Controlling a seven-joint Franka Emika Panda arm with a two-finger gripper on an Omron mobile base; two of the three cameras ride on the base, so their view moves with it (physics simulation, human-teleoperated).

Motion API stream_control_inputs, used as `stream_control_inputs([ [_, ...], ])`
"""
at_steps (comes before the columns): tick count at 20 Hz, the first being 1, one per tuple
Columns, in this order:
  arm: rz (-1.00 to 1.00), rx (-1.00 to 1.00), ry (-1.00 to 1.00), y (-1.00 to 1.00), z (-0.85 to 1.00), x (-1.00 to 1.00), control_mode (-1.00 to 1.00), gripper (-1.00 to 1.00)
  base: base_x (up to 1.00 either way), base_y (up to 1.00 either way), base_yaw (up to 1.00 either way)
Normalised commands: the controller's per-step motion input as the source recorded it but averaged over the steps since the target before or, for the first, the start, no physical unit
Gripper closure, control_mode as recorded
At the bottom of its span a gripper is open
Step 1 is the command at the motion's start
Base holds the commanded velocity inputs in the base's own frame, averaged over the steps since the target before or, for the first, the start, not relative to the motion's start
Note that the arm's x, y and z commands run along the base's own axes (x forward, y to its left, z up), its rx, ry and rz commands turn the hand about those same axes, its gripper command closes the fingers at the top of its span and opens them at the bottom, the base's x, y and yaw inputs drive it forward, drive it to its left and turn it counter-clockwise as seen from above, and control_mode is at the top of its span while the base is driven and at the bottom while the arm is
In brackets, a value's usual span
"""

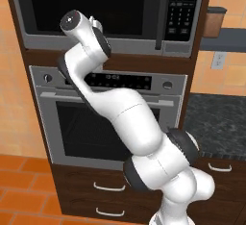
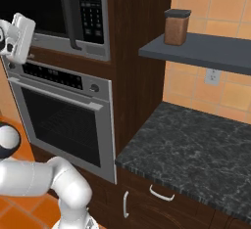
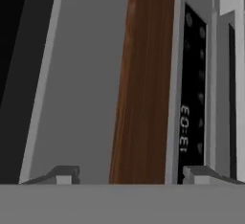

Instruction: Open the microwave, place the bowl with waffle inside the microwave, then close the microwave door and turn it on.

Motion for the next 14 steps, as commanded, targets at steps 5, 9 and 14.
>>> stream_control_inputs([
  [5, 0.04, 0.0, 0.02, -0.06, -0.14, 0.86, -1.0, -1.0, 0.0, 0.0, 0.0],
  [9, 0.01, 0.0, -0.06, -0.07, 0.0, -0.67, -1.0, -1.0, 0.0, 0.0, 0.0],
  [14, 0.06, -0.01, 0.01, -0.77, -0.47, -1.0, -1.0, -1.0, 0.0, 0.0, 0.0],
])
